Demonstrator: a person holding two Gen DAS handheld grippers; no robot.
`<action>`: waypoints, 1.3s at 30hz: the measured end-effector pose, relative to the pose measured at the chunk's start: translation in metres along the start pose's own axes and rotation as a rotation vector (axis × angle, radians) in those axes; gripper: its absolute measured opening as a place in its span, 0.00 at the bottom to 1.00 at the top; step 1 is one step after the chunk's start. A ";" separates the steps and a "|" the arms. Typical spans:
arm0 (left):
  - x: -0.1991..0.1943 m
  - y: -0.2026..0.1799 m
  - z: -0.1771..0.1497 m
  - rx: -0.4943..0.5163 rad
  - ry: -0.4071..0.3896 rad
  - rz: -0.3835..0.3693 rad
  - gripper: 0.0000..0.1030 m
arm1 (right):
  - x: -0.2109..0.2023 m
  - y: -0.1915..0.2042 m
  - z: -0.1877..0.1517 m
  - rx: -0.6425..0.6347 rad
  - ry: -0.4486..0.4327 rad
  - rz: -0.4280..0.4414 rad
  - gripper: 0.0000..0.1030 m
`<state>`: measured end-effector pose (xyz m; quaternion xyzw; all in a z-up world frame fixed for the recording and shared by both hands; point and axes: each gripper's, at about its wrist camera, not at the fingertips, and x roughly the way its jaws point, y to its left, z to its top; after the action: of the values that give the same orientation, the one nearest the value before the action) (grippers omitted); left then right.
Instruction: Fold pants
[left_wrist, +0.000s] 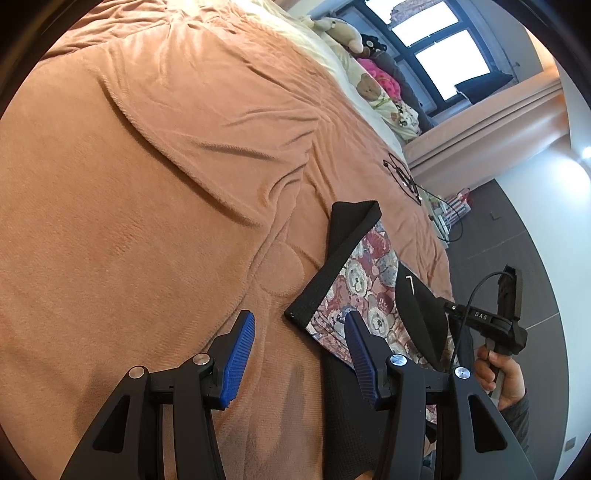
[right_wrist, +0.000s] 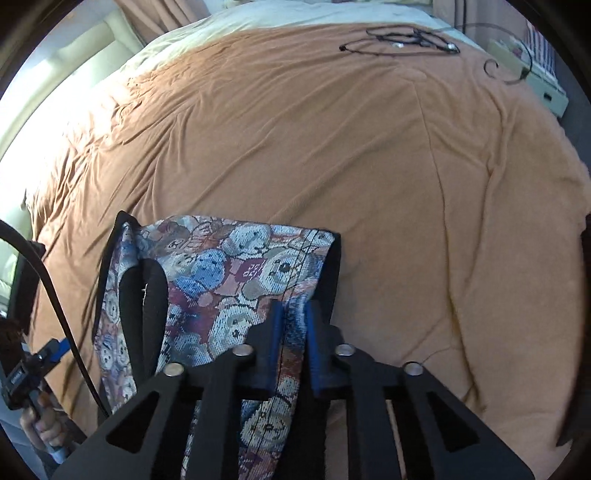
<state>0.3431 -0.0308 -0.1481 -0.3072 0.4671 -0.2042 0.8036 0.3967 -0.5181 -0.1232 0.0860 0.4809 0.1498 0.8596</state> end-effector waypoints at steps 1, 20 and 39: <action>0.000 -0.001 0.000 0.002 0.002 0.000 0.52 | -0.001 0.002 0.002 -0.020 -0.011 -0.023 0.00; 0.003 -0.012 -0.009 0.045 0.034 -0.013 0.52 | -0.055 -0.004 -0.059 0.066 -0.058 0.057 0.46; 0.016 -0.033 -0.047 0.116 0.117 -0.012 0.52 | -0.086 -0.003 -0.118 0.036 -0.060 0.018 0.02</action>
<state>0.3078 -0.0789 -0.1532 -0.2504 0.4990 -0.2534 0.7900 0.2547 -0.5494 -0.1167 0.1102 0.4569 0.1464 0.8705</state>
